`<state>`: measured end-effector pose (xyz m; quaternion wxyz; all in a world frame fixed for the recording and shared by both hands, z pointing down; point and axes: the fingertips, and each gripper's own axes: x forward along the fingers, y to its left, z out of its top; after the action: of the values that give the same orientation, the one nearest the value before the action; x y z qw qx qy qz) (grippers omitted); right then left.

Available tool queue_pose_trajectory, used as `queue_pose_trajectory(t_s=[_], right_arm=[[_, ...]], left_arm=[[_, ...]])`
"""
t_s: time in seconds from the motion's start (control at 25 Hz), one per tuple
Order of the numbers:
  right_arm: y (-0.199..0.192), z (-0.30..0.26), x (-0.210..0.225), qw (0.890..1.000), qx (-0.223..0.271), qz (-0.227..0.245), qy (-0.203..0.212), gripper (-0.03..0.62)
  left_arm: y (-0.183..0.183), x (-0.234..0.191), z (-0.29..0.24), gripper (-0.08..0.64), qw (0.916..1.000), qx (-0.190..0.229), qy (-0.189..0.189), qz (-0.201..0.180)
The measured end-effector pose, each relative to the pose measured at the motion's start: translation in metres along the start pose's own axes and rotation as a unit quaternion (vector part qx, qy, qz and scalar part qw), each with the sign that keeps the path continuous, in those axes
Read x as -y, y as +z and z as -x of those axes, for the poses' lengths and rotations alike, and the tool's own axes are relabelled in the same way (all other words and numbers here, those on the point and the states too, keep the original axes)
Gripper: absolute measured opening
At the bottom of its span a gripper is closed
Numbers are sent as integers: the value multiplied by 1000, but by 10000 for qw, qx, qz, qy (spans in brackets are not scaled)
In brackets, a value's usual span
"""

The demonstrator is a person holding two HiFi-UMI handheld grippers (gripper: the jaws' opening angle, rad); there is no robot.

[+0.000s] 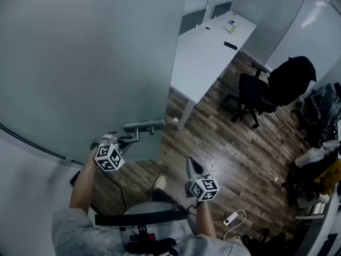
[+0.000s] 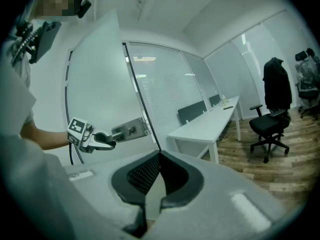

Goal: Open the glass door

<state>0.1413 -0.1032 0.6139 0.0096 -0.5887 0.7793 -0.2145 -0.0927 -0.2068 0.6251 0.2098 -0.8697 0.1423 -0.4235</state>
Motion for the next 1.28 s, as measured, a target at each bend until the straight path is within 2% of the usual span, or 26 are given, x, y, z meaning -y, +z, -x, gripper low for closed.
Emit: queue_pose_trajectory(t_s=[0.56,1.28], right_arm=[[-30,68,-26,9999,16,30,-128,2],[-57,140,-57,9987,123,-33,-497,2]], left_arm=[[15,56,24,58,9996,97,-215,-181],[23,116,53,60,9973,252,-428,-539]])
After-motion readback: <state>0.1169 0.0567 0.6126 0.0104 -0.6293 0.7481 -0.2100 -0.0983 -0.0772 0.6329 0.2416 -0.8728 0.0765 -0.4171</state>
